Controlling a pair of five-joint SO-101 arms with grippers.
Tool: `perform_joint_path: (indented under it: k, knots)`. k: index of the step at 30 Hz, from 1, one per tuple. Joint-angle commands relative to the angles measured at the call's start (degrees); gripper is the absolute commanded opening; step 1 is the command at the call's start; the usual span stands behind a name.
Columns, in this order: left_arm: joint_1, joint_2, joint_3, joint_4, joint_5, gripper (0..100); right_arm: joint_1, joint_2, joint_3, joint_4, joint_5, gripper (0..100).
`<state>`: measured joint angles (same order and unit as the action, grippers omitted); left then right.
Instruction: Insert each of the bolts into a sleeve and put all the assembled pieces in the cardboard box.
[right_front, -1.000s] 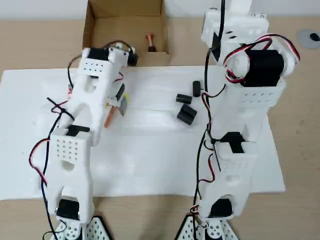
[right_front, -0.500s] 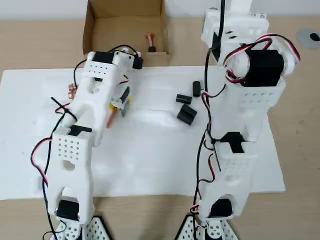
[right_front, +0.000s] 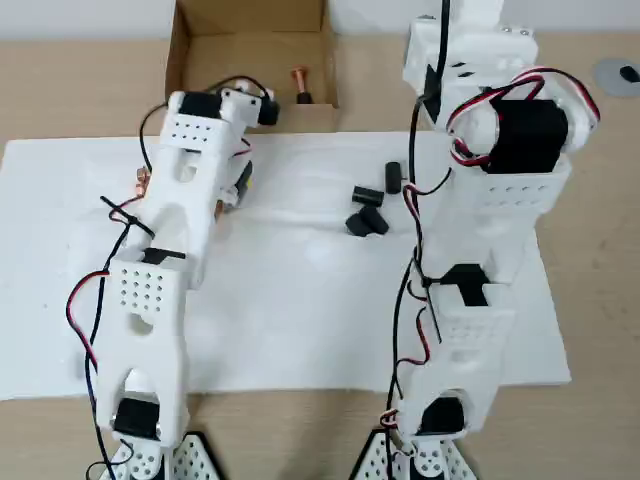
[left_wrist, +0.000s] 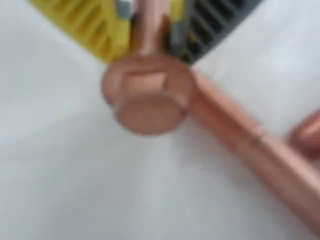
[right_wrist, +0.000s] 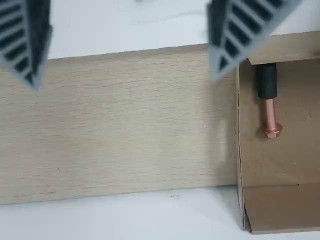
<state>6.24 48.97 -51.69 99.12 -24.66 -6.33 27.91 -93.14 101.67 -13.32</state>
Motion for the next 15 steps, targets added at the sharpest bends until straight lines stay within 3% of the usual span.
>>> perform_joint_path:
  k: [1,8,15]
  knots:
    - [1.49,-2.95,-5.71,1.49,0.26,1,0.57,-3.74,-2.33,0.7,0.53,25.6]
    - [3.69,-15.34,0.0,1.41,0.97,1,0.57,-3.65,-1.98,0.79,0.44,25.6]
    - [3.87,-38.11,0.62,1.41,9.41,1,-0.48,-3.74,3.56,0.88,0.7,25.6]
